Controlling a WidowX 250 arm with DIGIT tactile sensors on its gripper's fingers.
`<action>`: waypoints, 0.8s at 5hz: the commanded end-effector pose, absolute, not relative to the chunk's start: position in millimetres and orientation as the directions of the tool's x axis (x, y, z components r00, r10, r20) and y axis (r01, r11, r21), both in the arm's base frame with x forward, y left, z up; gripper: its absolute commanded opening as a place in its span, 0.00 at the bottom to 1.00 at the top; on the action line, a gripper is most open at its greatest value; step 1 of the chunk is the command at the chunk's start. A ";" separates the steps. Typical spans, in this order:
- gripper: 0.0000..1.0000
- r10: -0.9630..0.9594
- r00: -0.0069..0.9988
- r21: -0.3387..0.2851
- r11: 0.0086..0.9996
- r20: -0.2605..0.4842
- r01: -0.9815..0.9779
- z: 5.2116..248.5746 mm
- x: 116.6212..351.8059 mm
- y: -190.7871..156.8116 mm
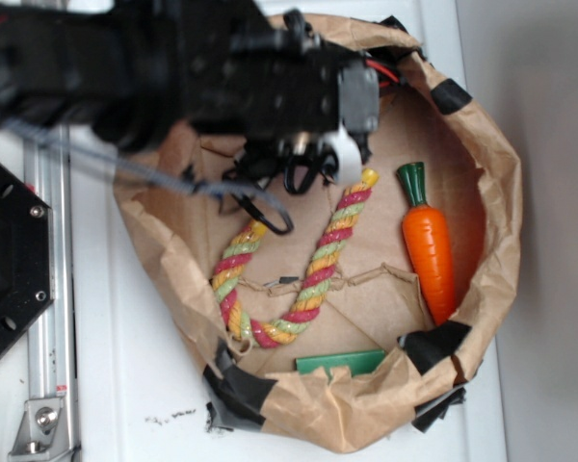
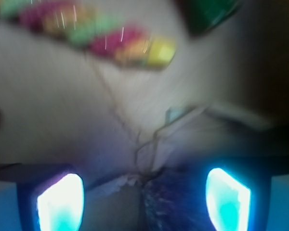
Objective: Grab the rock.
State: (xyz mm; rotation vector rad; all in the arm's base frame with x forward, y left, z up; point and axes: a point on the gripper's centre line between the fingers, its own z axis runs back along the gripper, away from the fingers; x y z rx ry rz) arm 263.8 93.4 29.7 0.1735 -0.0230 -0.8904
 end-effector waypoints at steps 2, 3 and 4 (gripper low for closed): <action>0.00 -0.764 0.638 0.103 0.646 0.101 0.757 45.0 272.6 103.7; 0.00 -0.775 0.626 0.111 0.632 0.087 0.767 46.1 272.6 94.4; 0.00 -0.797 0.596 0.159 0.604 0.100 0.781 61.7 268.9 75.1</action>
